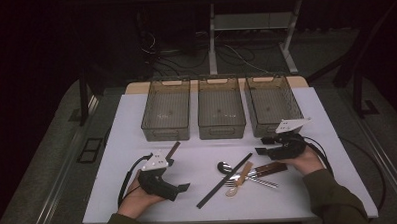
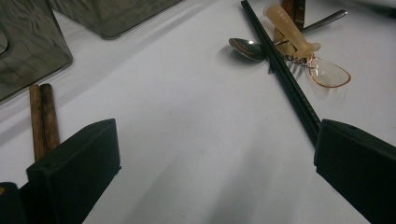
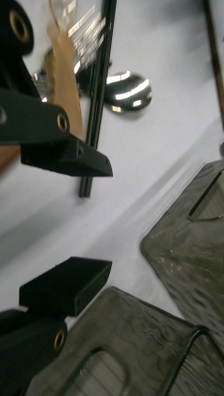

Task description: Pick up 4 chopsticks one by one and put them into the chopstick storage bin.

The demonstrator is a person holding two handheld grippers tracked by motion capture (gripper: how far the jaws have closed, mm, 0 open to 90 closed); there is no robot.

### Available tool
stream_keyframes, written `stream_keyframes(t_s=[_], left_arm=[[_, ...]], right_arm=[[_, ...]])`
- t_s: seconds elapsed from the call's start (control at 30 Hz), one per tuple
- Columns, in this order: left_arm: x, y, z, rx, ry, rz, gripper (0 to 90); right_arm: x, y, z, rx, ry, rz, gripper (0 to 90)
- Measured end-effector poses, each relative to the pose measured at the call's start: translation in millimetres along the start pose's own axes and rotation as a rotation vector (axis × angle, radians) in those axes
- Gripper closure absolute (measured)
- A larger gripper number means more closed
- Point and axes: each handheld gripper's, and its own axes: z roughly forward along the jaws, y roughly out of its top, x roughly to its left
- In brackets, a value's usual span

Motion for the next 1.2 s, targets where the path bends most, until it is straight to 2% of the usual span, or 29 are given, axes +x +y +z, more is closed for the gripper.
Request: stream_keyframes(t_s=[0.07,0.1,0.2,0.27,0.37,0.57,0.73,0.93,1.2], left_arm=[[0.0,0.2,0.0,-0.001,0.000,0.001,0.0],[-0.1,0.1,0.2,0.001,0.000,0.001,0.0],[-0.7,0.4,1.0,0.006,0.000,0.002,0.0],[-1.1,0.9,1.4,0.008,0.000,0.004,0.0],[-1.3,1.4,1.5,0.006,0.001,0.002,0.0],[-1.5,1.8,1.5,0.015,0.004,0.005,0.0],[-2.4,2.4,2.7,0.025,-0.003,0.004,0.6],[-3.9,3.1,6.0,0.036,-0.017,-0.011,5.4],[-9.8,8.1,10.3,0.040,-0.047,-0.002,20.7]], right_arm=[[4.2,-4.1,-5.3,-0.014,-0.011,0.013,35.9],[6.9,-6.5,-7.9,-0.020,-0.026,0.019,34.7],[15.1,-13.5,-15.6,-0.033,-0.029,0.040,30.2],[22.1,-18.6,-20.3,-0.050,-0.075,0.035,28.3],[29.7,-26.2,-25.4,-0.071,-0.107,0.041,24.5],[39.4,-43.8,-27.4,-0.100,-0.143,0.054,18.7],[45.3,-53.2,-29.8,-0.110,-0.154,0.053,16.8],[49.3,-60.1,-35.2,-0.135,-0.155,0.064,14.3],[51.4,-61.2,-34.6,-0.126,-0.142,0.054,14.4]])
